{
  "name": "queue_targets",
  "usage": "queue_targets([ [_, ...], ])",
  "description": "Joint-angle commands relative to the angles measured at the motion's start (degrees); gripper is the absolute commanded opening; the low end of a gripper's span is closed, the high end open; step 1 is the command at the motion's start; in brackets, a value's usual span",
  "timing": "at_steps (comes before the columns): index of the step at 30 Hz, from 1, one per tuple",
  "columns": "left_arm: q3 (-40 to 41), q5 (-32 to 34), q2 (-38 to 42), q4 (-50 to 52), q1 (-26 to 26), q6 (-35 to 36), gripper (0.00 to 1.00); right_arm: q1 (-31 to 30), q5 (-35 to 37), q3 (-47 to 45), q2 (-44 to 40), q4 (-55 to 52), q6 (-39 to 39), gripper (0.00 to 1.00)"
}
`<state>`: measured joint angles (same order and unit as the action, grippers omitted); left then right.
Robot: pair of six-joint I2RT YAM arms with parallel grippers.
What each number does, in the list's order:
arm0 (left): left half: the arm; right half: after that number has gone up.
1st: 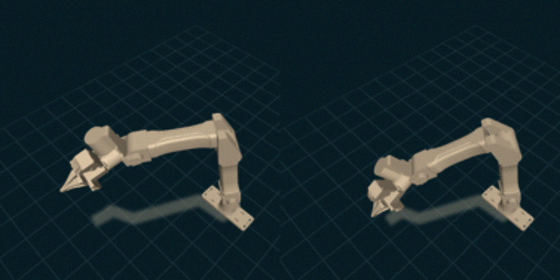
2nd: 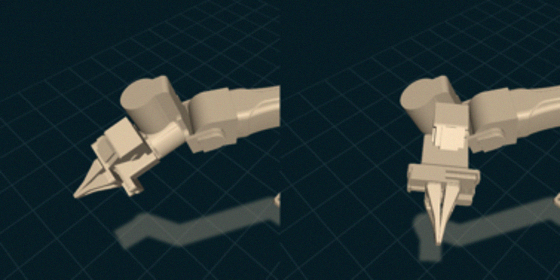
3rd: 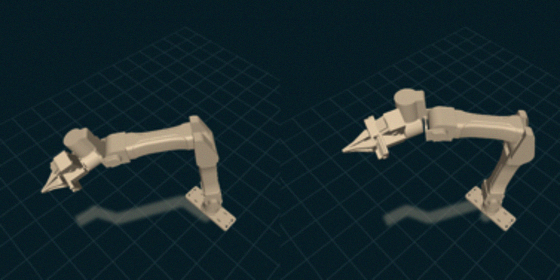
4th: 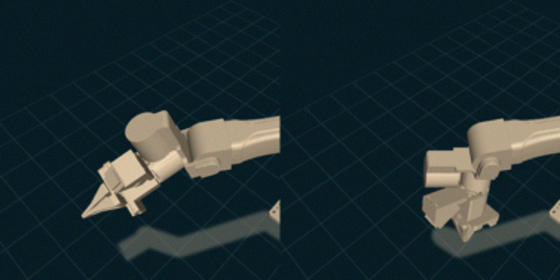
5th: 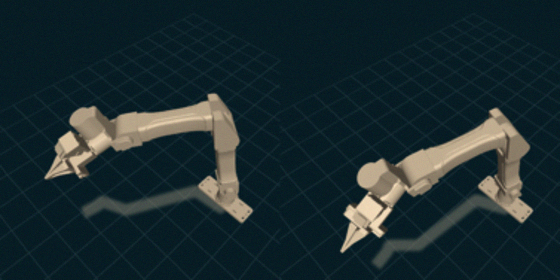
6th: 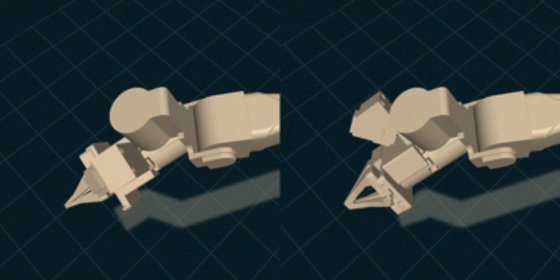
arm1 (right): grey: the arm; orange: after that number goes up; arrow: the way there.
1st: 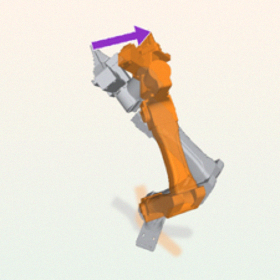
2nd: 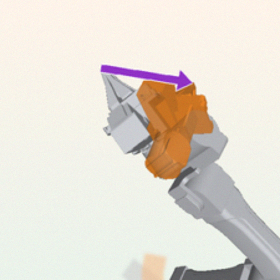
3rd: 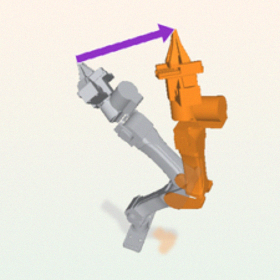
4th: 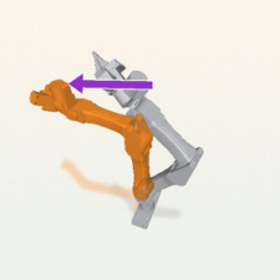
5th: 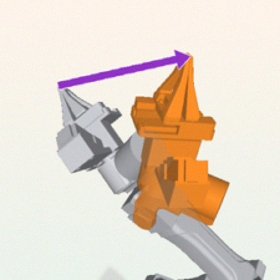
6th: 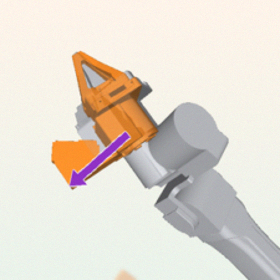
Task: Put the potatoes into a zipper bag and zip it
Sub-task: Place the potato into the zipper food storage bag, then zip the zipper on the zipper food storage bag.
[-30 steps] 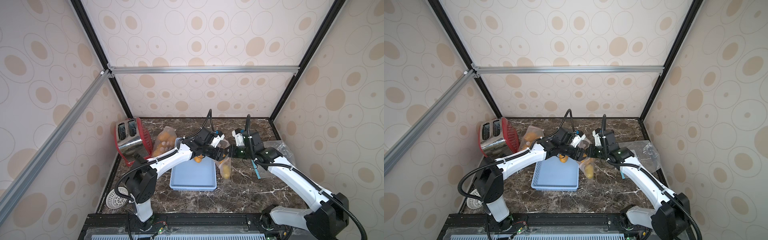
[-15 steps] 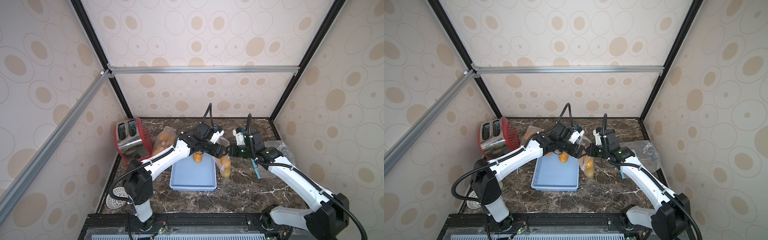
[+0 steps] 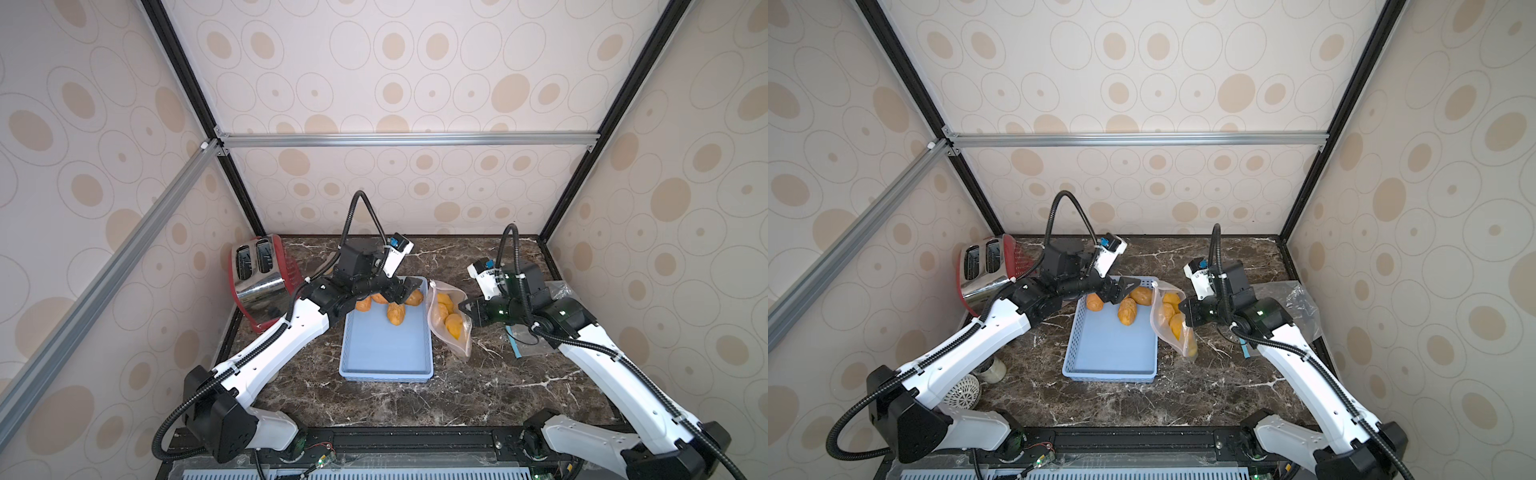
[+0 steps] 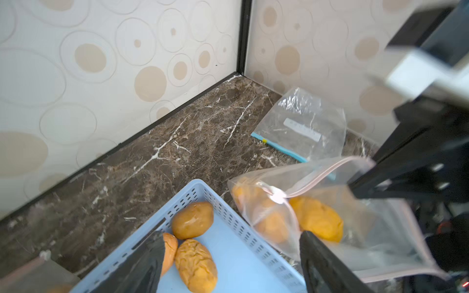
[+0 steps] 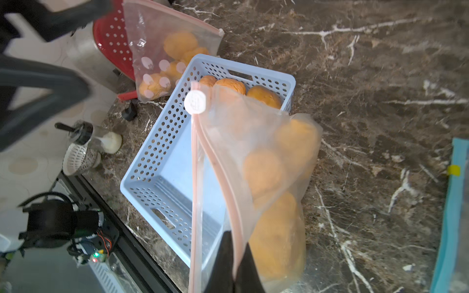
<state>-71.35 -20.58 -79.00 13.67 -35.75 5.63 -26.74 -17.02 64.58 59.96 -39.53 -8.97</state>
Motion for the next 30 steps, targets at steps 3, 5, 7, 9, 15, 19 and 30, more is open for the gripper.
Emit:
queue_targets([
  [3,0.3,-7.8,1.8,-7.2,-0.1,18.7,0.83,-1.4,-4.6,-1.0,-7.5,2.6,14.5,0.0],
  [5,0.2,-8.0,3.2,-6.1,-0.1,20.3,0.83,-1.4,-7.0,0.0,-8.7,4.4,16.5,0.0],
  [7,0.3,-6.7,5.2,-4.8,-0.1,21.0,0.83,-1.5,-10.1,2.2,-8.0,6.6,17.0,0.0],
  [9,0.8,-4.5,7.9,-2.8,0.0,21.9,0.82,-1.5,-15.4,5.8,-5.4,7.9,17.4,0.0],
  [15,4.2,-1.5,17.1,3.2,-0.1,25.8,0.83,-2.8,-29.2,14.7,5.5,10.6,17.9,0.0],
  [19,7.0,1.9,21.8,8.7,0.0,29.4,0.83,-4.7,-34.5,17.0,11.8,10.6,20.7,0.0],
  [30,22.4,-2.5,36.9,12.8,-0.2,38.0,0.79,-5.9,-46.8,11.1,20.0,4.9,37.8,0.0],
])
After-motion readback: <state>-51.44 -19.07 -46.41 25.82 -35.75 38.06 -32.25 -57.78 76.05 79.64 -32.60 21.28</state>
